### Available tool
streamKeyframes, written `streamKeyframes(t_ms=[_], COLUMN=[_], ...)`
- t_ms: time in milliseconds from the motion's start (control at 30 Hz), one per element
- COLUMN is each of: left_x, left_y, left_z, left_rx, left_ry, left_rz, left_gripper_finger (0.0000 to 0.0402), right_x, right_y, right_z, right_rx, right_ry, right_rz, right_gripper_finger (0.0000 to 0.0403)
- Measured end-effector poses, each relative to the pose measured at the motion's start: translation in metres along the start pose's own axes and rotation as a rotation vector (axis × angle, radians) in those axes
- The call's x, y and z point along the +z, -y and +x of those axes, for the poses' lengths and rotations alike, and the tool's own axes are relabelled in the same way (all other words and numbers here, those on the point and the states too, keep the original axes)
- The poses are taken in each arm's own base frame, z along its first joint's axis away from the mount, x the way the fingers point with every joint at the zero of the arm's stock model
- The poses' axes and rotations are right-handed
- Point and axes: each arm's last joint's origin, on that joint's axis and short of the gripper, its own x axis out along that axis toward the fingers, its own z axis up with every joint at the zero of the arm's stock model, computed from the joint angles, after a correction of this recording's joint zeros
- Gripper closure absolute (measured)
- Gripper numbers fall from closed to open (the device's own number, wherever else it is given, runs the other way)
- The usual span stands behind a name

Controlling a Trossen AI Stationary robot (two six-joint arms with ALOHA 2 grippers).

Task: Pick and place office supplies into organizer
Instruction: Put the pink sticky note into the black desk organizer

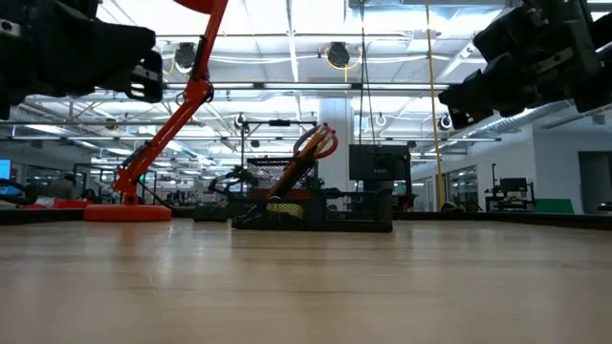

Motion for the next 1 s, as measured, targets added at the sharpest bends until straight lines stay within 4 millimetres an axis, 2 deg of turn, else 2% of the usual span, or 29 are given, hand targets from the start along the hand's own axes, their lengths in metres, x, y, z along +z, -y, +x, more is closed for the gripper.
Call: streamKeyframes(t_ms=[200,300,433,567,700,867,1000], left_x=[-0.017,-0.028,-0.037,-0.039,-0.039,-0.04,-0.041], left_y=[0.004,0.002,-0.003,-0.007,-0.008,-0.008,-0.007], left_z=[0.024,0.033,0.041,0.043,0.043,0.043,0.043], left_rx=[-0.022,-0.011,0.013,0.031,0.005,-0.005,-0.019], left_ry=[-0.086,-0.135,-0.168,-0.172,-0.169,-0.176,-0.188], left_rz=[0.033,0.022,-0.014,-0.032,-0.036,-0.044,-0.066], left_gripper_finger=[0.0392,0.0394,0.0398,0.0386,0.0382,0.0381,0.0381], right_x=[0.005,0.017,0.047,0.072,0.092,0.103,0.101], right_y=[-0.01,-0.021,-0.046,-0.085,-0.128,-0.185,-0.224], right_z=[0.01,0.021,0.038,0.056,0.071,0.086,0.094], right_rx=[-0.074,-0.088,-0.156,-0.148,-0.163,-0.218,-0.23], right_ry=[-0.011,-0.107,-0.248,-0.357,-0.388,-0.402,-0.405], right_rz=[-0.046,-0.111,-0.242,-0.372,-0.46,-0.531,-0.516], right_gripper_finger=[0.0403,0.0403,0.0398,0.0382,0.0364,0.0339,0.0319])
